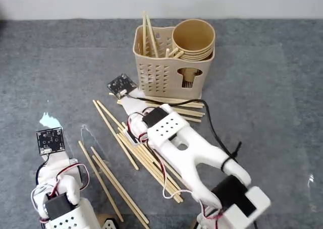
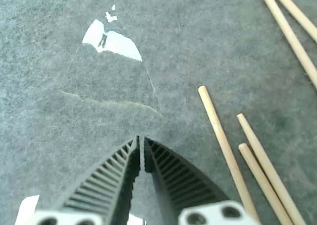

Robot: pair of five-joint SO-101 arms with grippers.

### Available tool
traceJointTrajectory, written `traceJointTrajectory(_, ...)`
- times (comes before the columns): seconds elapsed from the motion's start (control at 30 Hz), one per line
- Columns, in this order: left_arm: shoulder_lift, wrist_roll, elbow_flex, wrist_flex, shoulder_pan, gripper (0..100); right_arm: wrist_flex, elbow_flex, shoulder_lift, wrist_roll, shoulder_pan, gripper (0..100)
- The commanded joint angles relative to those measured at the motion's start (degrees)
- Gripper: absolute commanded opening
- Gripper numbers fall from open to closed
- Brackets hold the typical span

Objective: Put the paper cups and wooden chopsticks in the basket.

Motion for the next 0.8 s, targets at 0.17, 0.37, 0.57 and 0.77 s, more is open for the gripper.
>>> traceJointTrajectory(0.17, -0.97, -0.18, -0.48, 0.18, 0.26, 1, -1.01, -5.10, 7.34, -0.62, -2.86, 14.0)
traceJointTrajectory(0.37, -0.97, -0.18, -0.48, 0.18, 0.26, 1, -1.45, -7.12, 11.12, -0.53, -2.77, 14.0)
traceJointTrajectory(0.57, -0.97, -0.18, -0.48, 0.18, 0.26, 1, -1.45, -8.26, 14.64, -0.18, -1.80, 14.0)
traceJointTrajectory(0.77, -0.97, -0.18, -0.48, 0.18, 0.26, 1, -1.36, -8.35, 17.27, 0.09, 0.48, 13.9)
